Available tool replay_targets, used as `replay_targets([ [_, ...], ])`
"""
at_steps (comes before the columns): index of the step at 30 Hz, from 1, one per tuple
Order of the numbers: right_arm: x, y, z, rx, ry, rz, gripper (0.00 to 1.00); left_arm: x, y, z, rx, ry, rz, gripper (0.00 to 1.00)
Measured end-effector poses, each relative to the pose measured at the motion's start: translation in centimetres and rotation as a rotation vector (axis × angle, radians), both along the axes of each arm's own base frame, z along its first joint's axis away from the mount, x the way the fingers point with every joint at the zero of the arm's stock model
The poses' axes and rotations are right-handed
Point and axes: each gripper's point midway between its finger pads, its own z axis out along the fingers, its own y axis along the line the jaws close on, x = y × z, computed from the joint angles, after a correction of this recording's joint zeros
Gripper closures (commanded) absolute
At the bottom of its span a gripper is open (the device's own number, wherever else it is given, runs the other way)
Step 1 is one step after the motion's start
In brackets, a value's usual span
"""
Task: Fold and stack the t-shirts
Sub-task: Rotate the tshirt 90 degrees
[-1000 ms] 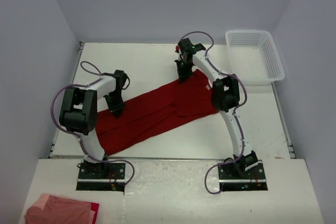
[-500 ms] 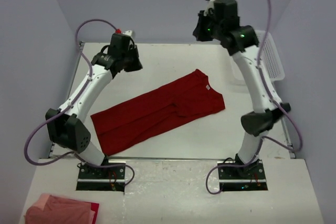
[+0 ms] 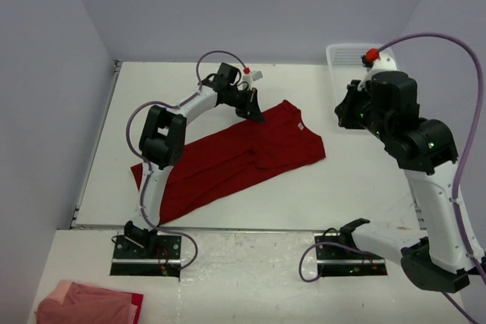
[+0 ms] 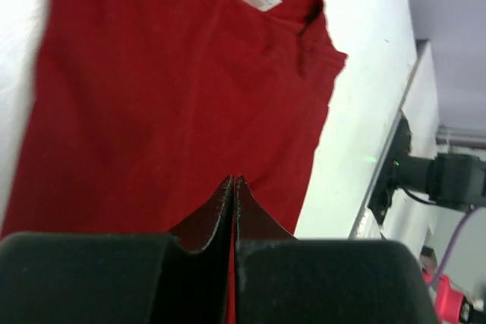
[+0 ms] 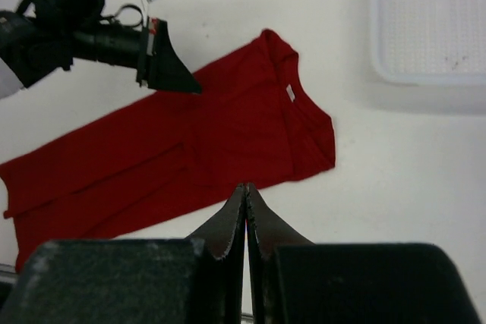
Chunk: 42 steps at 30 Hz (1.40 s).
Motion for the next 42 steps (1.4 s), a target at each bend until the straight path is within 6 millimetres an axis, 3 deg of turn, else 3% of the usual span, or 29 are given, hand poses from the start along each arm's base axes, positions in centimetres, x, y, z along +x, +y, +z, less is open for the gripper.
replay_targets([
  [5,-0.4,-0.1,-6.4,-0.068,0.173,-0.004,1.0,-0.4,-1.9,0.2,-0.078,-0.005,-0.092,1.0],
  [7,-0.8,-0.2,-8.0,-0.084,0.22,-0.006,1.0,0.1,-2.7,-0.2,-0.079,-0.024,-0.112,1.0],
  [11,-1.7,-0.2,-8.0,-0.06,0.21,0.005,1.0,1.0,-4.3,-3.7,-0.007,-0.051,-0.137,1.0],
  [14,-2.2,-0.3,-7.1,-0.039,0.175,0.008,1.0,-0.4,-5.0,-7.2,0.059,-0.008,-0.161,1.0],
  [22,-2.2,0.3,-7.8,-0.017,0.189,0.025,1.0,-0.3,-5.2,-7.4,0.135,-0.039,-0.157,1.0],
  [26,-2.5,1.2,-8.7,0.006,0.208,0.057,1.0,2.2,-4.8,-7.4,0.156,-0.08,-0.097,1.0],
  [29,-2.9,2.5,-10.7,0.014,0.254,0.1,1.0,5.7,-3.4,-7.3,0.145,-0.118,-0.019,1.0],
  [32,-3.5,5.5,-14.2,0.001,0.323,0.206,1.0,9.5,-0.4,-7.1,0.123,-0.137,0.083,1.0],
  [38,-3.9,14.4,-22.1,-0.105,0.536,0.443,1.0,16.9,8.8,-6.6,0.112,-0.171,0.331,1.0],
  [42,-3.2,19.1,-26.5,-0.129,0.647,0.526,1.0,19.7,14.3,-6.2,0.105,-0.17,0.46,1.0],
])
